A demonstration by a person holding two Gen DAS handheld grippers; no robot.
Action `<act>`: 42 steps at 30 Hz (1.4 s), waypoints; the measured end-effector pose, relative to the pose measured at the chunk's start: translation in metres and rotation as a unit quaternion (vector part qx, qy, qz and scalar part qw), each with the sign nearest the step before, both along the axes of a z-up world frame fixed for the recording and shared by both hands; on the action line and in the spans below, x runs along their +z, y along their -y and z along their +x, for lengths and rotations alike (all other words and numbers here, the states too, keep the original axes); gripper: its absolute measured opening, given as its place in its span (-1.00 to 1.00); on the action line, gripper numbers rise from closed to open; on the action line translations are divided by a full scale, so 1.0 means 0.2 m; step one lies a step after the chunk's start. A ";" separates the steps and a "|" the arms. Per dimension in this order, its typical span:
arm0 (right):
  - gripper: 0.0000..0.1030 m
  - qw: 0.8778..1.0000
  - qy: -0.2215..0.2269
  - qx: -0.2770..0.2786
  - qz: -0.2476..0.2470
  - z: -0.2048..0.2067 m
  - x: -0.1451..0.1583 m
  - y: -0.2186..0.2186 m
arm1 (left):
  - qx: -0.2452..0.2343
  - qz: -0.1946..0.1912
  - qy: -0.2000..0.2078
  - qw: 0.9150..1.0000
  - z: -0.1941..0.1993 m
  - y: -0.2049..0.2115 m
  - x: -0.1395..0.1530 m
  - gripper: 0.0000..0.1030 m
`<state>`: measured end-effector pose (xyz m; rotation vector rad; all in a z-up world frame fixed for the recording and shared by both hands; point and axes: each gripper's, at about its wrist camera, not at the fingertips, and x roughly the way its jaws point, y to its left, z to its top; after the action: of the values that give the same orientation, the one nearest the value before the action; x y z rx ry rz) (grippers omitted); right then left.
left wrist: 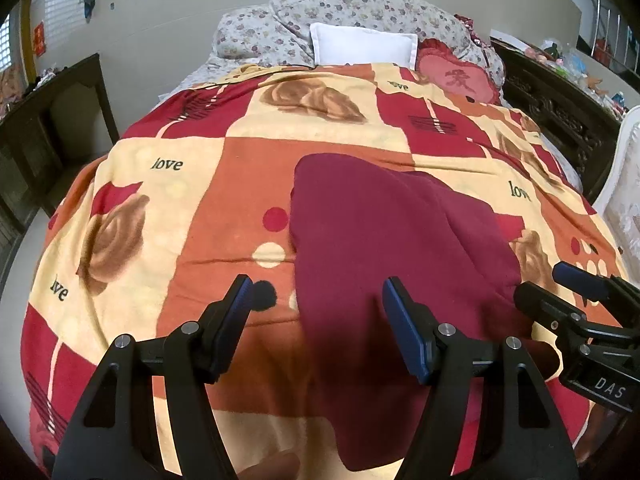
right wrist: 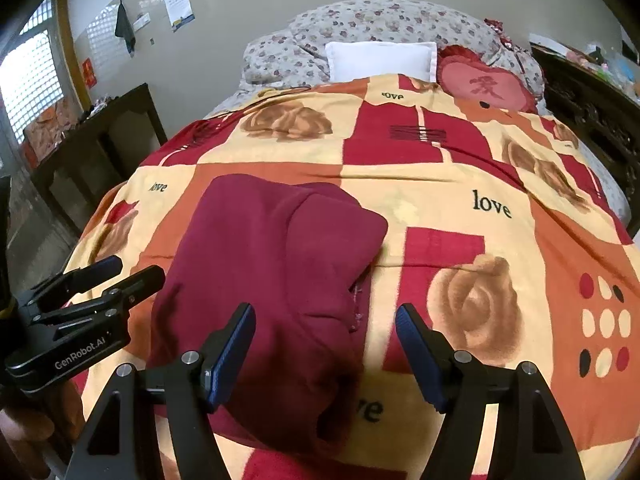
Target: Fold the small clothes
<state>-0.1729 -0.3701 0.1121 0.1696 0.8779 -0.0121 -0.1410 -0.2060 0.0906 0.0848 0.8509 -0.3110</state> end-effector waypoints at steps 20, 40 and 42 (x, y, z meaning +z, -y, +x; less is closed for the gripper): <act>0.37 1.000 -0.015 -0.006 0.016 0.03 -0.05 0.02 | 0.004 0.009 -0.010 1.000 0.04 0.00 -0.05 0.31; 0.37 0.999 -0.025 -0.003 0.020 0.04 -0.08 0.02 | 0.000 0.015 -0.020 1.000 0.05 0.01 -0.08 0.31; 0.37 0.999 -0.025 -0.002 0.021 0.04 -0.08 0.02 | -0.001 0.015 -0.021 1.000 0.05 0.02 -0.08 0.31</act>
<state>-0.1657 -0.3746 0.0970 0.2113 0.9281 -0.0023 -0.1320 -0.2096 0.0754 0.1068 0.8967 -0.3025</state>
